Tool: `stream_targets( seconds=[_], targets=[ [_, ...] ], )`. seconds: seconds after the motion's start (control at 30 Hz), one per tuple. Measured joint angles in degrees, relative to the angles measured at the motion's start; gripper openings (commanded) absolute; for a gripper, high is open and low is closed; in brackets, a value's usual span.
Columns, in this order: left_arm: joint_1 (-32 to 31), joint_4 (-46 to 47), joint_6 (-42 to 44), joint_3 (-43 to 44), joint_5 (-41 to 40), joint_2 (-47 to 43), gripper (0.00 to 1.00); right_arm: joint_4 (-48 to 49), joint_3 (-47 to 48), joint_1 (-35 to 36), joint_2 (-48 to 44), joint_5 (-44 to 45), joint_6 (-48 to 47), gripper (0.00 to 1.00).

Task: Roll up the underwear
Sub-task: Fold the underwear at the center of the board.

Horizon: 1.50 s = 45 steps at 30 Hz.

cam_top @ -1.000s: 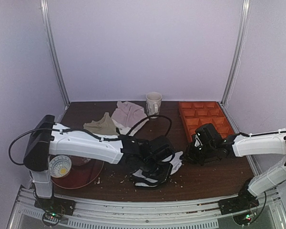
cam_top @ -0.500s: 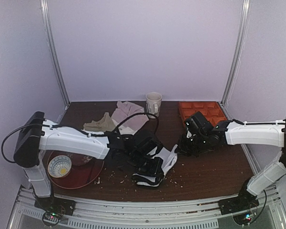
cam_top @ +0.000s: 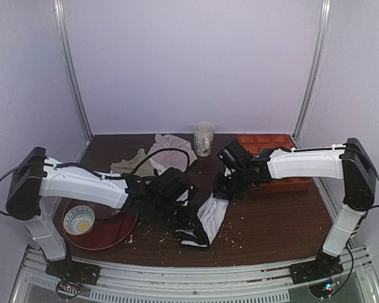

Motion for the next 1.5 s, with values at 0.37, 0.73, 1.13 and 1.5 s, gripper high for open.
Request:
stream_targets(
  seconds=[0.37,0.73,1.13,1.5],
  targets=[
    [2.93,1.42,0.02,-3.1,3.56,-0.35,0.0,-0.63,0.7,1.09,2.89,0.98,0.52,0.0],
    [3.41,3.69,-0.02,-3.56,5.84,0.63,0.0,-0.57,1.36,1.55,5.11,1.2,0.66,0.0],
    [5.2,3.56,0.02,-5.49,5.97,3.15,0.0,-0.74,2.54,1.68,7.08,2.49,1.84,0.0],
    [6.64,2.38,0.44,-6.43,4.74,3.15,0.0,-0.83,2.67,1.73,8.37,3.32,3.65,0.0]
  ],
)
